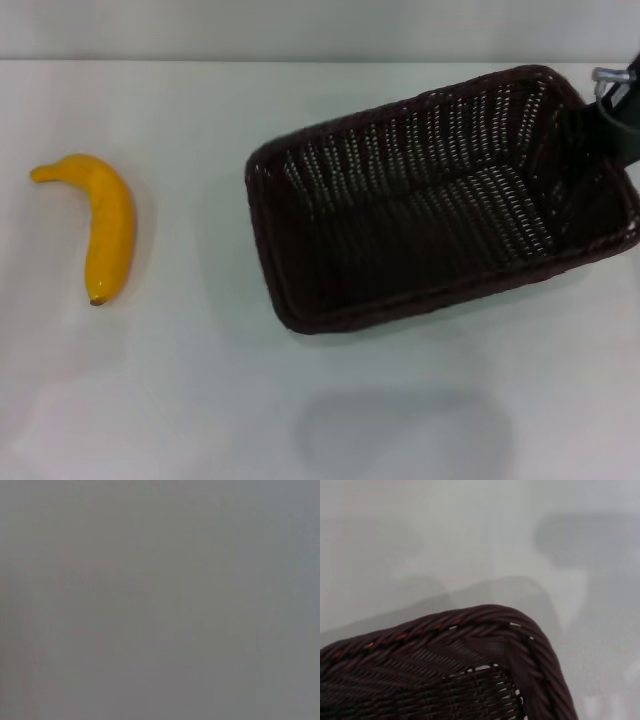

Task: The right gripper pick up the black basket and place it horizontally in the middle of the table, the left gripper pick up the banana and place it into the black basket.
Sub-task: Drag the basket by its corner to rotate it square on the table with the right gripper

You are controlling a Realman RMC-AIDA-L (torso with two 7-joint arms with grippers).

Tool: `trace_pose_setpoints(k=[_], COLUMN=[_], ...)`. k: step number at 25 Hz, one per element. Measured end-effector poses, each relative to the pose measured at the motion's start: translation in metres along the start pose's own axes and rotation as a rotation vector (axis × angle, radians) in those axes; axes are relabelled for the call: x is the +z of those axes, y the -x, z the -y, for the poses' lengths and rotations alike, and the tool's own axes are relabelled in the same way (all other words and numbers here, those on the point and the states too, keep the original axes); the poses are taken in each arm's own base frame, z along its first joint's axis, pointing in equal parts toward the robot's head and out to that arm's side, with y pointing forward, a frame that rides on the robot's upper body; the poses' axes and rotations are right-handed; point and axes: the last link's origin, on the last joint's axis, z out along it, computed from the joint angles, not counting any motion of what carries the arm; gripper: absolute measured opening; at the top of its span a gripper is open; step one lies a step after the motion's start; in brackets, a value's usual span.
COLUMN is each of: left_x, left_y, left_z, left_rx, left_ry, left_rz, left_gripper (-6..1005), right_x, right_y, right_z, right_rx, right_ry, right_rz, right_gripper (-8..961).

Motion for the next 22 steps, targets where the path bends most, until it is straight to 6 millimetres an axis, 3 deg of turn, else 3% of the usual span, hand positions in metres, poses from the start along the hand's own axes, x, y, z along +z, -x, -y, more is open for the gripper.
trace_pose_setpoints(k=[5,13,22], left_x=[0.013,0.039,0.051], left_y=[0.0,0.003,0.005], left_z=[-0.001,-0.011,-0.014], left_rx=[-0.005,-0.006,-0.006], left_ry=[-0.018,0.006,0.016], left_rz=[-0.006,0.011,0.028], left_gripper=[895,895,895], right_x=[0.002,0.018,0.019], right_y=[-0.011,-0.026,-0.024], right_z=[0.001,-0.022,-0.025], right_rx=[0.097,0.09,0.045], right_ry=[0.096,0.085,0.061], right_rz=[0.001,-0.069,-0.054], right_gripper=[142,133,130])
